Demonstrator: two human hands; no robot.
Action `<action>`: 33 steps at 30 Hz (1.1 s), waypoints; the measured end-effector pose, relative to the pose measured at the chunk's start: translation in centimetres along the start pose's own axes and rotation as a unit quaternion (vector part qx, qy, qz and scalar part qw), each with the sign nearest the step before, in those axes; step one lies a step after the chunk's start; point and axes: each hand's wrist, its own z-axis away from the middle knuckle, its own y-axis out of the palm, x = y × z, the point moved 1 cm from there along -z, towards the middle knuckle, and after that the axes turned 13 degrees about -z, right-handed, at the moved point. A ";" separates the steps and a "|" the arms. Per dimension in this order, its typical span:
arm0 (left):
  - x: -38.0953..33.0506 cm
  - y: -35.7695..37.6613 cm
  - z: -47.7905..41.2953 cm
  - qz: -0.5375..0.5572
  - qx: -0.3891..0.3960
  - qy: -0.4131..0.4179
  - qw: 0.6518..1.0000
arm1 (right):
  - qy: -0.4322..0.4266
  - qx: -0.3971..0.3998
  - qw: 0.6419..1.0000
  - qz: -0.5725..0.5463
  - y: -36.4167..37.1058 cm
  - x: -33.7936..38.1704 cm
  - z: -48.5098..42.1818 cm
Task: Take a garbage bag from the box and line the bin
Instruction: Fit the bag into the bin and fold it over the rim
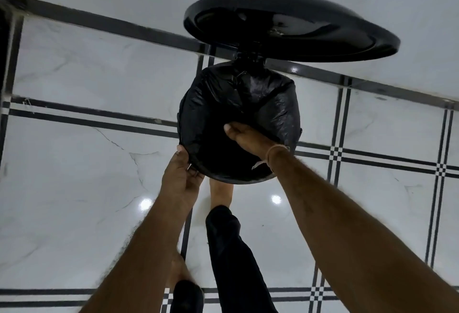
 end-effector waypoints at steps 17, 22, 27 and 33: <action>-0.1 0.0 0.0 0.035 0.023 -0.010 0.999 | -0.032 0.003 0.999 0.042 -2.8 7.5 -6.8; -0.1 0.1 0.1 0.032 0.019 -0.013 0.999 | -0.047 -0.058 0.995 -0.068 -3.4 5.2 -4.8; 0.0 0.2 0.1 0.037 0.021 -0.014 0.999 | -0.163 -0.198 0.962 -0.093 -5.0 3.4 1.3; 0.2 0.1 -0.1 0.036 0.021 -0.003 0.999 | -0.022 -0.169 0.976 -0.133 -7.8 2.0 -2.7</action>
